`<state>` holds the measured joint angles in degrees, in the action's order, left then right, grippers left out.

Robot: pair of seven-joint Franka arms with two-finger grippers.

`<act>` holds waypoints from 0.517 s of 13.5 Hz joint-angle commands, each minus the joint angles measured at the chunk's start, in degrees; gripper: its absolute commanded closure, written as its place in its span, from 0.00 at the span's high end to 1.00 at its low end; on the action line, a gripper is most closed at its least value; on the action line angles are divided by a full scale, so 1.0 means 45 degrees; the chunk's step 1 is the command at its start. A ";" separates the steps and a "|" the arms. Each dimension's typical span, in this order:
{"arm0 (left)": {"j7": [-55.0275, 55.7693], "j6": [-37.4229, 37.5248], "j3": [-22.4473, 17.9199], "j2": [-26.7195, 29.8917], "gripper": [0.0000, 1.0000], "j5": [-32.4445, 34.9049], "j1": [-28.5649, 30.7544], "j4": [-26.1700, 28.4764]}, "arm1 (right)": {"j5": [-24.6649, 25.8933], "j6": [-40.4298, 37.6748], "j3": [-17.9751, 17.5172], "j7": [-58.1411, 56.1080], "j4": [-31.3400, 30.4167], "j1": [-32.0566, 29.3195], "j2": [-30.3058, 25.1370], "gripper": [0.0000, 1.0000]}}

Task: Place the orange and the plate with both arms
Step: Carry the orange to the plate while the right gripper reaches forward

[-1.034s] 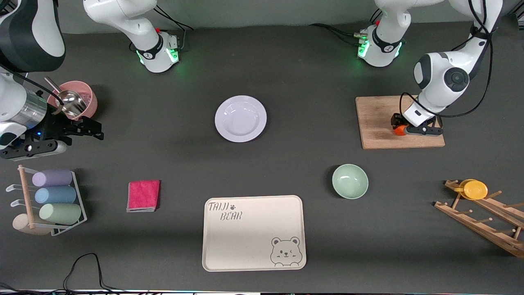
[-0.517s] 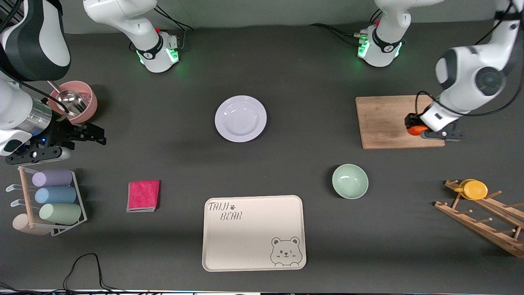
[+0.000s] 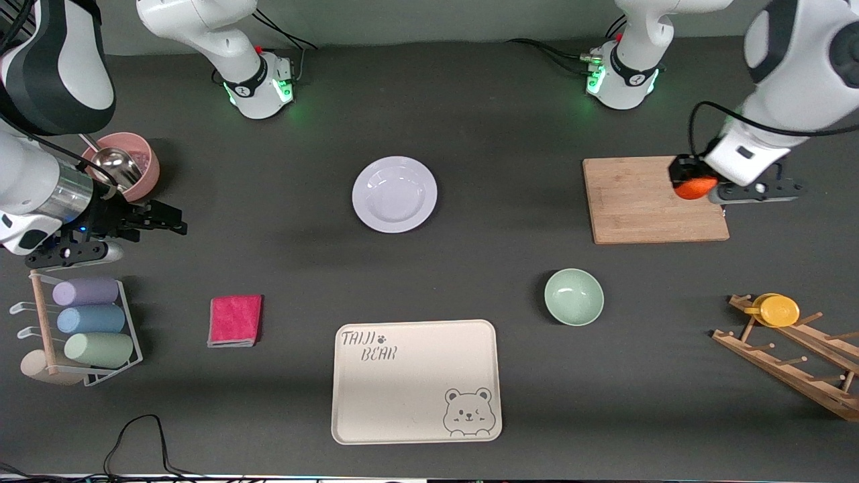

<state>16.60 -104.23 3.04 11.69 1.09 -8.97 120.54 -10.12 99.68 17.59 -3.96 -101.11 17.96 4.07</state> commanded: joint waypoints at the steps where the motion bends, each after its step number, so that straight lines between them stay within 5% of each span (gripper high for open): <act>1: 0.2963 0.0136 0.0590 -0.0390 0.46 -0.0279 -0.1556 -0.0614 | -0.2038 0.0560 0.0466 0.0215 -0.1490 0.0109 -0.0572 1.00; 4: 0.6319 -0.1345 0.2616 -0.1266 0.45 -0.0535 -0.2184 -0.0673 | -0.2730 0.1226 0.0467 0.0215 -0.2663 0.0168 -0.0572 1.00; 7: 0.9428 -0.2502 0.5078 -0.3663 0.43 -0.0107 -0.2283 -0.2227 | -0.4950 0.1324 0.0661 0.0001 -0.4165 0.0149 -0.0747 1.00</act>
<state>51.28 -115.09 21.11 3.85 -0.83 -18.85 118.22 -26.71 103.73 19.51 -3.95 -114.11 18.04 3.36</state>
